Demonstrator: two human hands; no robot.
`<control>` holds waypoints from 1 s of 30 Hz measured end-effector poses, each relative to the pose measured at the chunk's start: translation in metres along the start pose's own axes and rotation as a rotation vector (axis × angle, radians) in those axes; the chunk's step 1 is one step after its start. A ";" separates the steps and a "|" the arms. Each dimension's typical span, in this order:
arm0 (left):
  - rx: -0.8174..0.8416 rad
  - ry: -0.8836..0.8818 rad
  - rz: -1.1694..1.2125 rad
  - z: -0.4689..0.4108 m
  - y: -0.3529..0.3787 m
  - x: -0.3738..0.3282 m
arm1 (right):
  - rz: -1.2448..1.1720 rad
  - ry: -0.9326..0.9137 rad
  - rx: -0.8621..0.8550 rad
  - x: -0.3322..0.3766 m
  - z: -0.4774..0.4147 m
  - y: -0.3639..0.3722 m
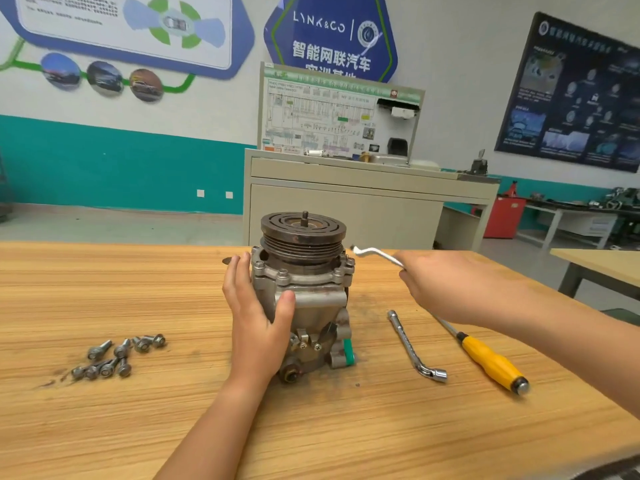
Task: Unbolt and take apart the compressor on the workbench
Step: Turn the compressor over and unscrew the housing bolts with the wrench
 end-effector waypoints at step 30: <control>0.021 -0.045 0.030 -0.002 0.001 0.008 | -0.053 -0.453 -0.334 0.036 -0.087 0.010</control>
Point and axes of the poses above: each hand's wrist, its own z-axis away from the middle knuckle, its own y-axis out of the palm, x = y × z, the point moved 9 cm from there along -z, towards the middle knuckle, and after that the axes turned 8 degrees about -z, right-handed, at the moved point
